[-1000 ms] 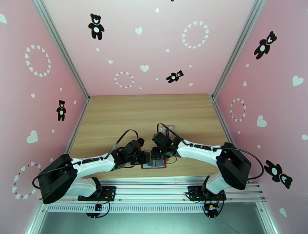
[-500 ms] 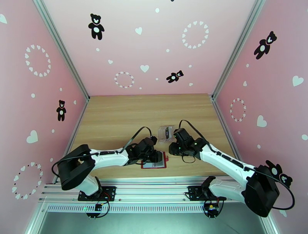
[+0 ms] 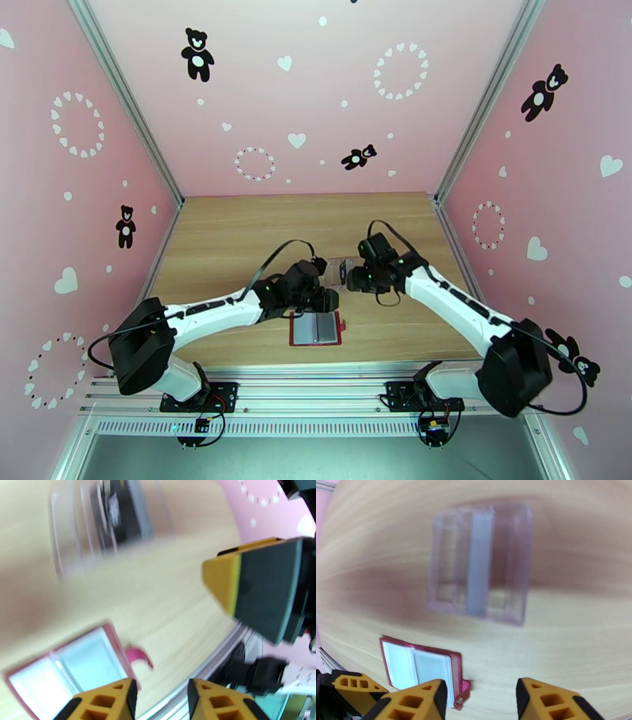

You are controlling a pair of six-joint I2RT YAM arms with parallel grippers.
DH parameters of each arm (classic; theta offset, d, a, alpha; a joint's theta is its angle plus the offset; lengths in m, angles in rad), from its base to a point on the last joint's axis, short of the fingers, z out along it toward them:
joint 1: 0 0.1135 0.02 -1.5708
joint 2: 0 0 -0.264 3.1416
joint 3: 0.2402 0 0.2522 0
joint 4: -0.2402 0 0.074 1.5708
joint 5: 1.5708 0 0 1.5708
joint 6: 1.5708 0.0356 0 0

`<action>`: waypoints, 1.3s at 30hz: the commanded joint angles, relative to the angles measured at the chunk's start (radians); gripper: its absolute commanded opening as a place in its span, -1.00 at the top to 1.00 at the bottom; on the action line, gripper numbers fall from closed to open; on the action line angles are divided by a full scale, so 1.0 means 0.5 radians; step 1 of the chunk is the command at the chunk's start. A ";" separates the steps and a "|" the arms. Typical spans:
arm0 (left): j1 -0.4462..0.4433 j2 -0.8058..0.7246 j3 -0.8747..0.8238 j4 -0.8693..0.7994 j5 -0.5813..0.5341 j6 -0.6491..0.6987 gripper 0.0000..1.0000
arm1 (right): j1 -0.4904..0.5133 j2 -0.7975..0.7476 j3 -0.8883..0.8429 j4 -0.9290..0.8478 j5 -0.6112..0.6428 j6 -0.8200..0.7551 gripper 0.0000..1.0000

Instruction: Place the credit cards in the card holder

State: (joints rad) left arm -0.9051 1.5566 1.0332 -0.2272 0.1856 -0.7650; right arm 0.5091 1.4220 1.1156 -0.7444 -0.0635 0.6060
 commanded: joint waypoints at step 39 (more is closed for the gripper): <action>0.373 1.049 0.702 -0.227 0.138 0.128 0.37 | -0.032 1.068 0.818 -0.437 0.329 -0.326 0.04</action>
State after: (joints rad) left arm -0.7277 2.0621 1.3975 -0.3302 0.2481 -0.7071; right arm 0.4953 1.9282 1.4979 -0.9169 0.0463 0.4522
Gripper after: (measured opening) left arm 0.318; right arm 0.482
